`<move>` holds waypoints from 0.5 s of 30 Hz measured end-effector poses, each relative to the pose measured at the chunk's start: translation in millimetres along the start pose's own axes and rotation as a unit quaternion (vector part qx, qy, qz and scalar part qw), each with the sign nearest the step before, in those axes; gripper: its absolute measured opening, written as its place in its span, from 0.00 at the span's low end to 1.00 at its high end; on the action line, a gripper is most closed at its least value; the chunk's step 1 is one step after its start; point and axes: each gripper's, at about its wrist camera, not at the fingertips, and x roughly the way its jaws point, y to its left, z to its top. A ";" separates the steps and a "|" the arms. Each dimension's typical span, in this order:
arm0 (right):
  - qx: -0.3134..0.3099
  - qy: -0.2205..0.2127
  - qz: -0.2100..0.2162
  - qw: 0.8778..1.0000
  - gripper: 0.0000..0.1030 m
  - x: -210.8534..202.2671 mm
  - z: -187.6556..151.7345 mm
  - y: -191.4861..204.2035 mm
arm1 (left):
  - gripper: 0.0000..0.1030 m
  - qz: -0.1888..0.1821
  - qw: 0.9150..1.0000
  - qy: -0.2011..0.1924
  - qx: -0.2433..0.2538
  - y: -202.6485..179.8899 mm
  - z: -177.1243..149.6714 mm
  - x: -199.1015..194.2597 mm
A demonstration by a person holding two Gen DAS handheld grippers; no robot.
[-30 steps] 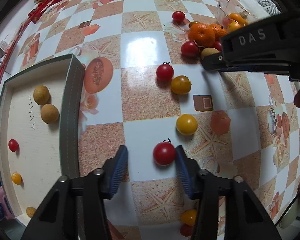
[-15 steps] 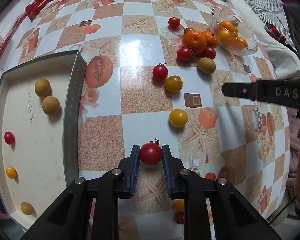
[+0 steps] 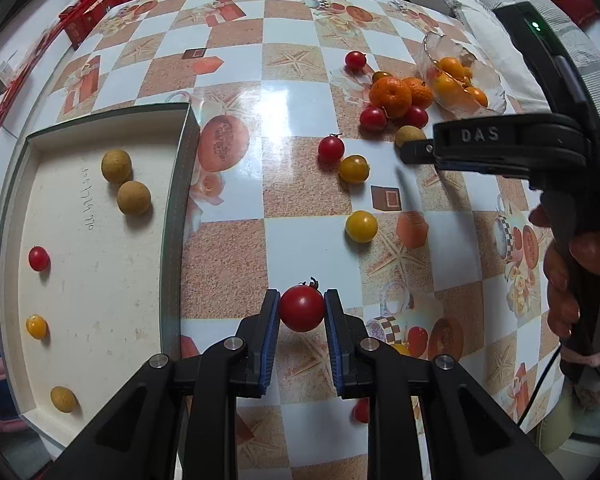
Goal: Organize fruits
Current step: 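Grasp a tan fruit with the right gripper while the left grasps a red cherry tomato, then carry the tan fruit and red cherry tomato over the white tray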
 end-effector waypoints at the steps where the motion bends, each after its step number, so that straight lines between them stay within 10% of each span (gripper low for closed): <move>1: -0.004 -0.001 -0.003 1.000 0.43 0.6 3.1 1.8 | 0.23 0.000 1.000 -0.001 -0.002 1.4 -0.6 -1.1; 15: -0.027 0.003 0.002 1.000 0.28 -10.9 -4.7 13.6 | 0.23 -0.009 1.000 -0.014 -0.008 6.1 -1.9 -12.3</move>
